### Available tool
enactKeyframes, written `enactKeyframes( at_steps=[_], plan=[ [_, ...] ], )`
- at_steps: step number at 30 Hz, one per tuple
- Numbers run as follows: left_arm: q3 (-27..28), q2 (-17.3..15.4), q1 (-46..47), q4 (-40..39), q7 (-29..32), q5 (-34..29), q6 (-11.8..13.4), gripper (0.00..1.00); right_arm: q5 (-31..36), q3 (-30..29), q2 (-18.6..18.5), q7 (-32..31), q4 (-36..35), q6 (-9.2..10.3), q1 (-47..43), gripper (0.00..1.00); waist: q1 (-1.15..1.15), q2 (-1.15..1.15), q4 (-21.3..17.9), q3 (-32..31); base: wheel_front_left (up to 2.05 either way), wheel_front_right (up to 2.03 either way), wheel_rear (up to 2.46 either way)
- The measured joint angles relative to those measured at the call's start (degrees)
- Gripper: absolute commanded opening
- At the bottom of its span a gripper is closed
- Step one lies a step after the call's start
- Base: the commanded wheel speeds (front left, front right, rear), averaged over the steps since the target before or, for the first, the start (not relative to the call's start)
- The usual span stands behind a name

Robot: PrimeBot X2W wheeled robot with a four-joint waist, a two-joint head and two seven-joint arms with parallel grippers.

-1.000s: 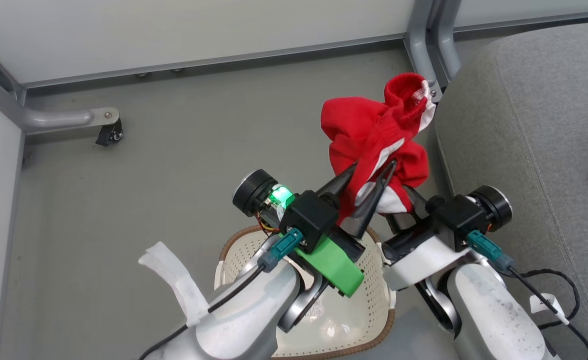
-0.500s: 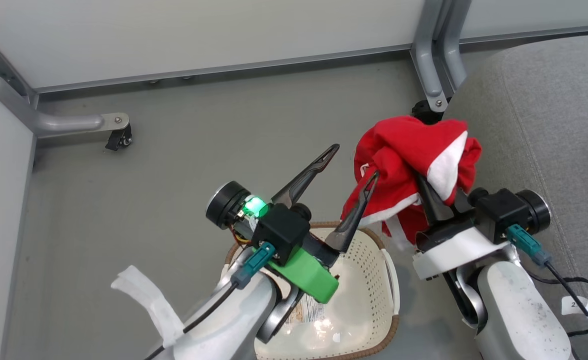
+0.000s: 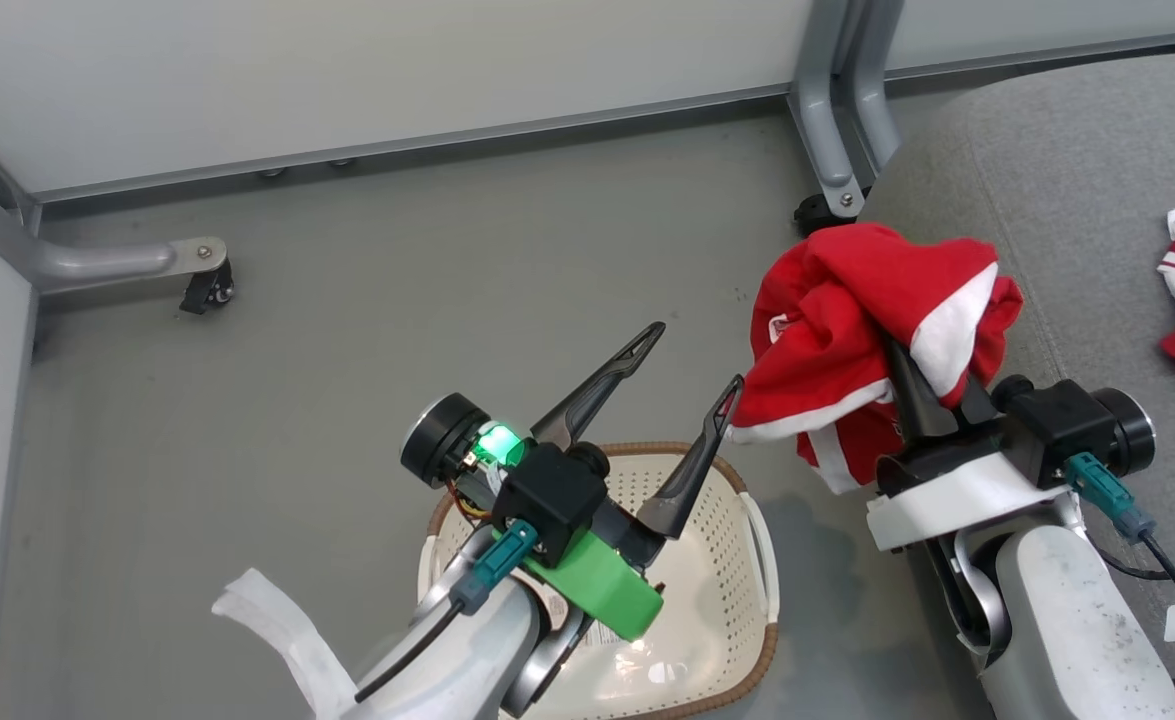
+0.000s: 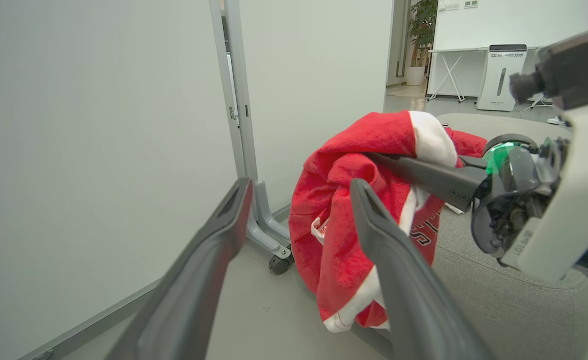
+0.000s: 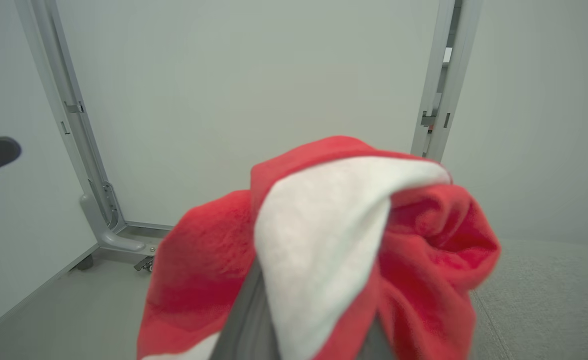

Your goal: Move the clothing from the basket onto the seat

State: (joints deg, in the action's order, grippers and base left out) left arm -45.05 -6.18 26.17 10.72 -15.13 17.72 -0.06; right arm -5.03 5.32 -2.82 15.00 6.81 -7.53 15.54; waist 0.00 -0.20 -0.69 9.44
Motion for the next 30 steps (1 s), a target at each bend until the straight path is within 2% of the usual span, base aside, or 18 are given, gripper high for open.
enactKeyframes(
  at_steps=[15,30],
  plan=[
    [-0.9,-0.2,0.3,1.1,0.0,-1.8,-1.9,1.0,-0.2,-4.8,0.0,0.0,-2.3,0.0,0.2,0.0,0.0,0.0,-9.8,2.8,0.0,0.0,0.0],
    [-2.2,-1.4,1.3,1.7,0.9,-2.0,-2.4,1.0,-2.3,-8.0,0.0,0.0,-3.6,0.0,-3.1,0.0,0.0,0.0,-20.6,5.8,0.0,0.0,0.0]
  ],
)
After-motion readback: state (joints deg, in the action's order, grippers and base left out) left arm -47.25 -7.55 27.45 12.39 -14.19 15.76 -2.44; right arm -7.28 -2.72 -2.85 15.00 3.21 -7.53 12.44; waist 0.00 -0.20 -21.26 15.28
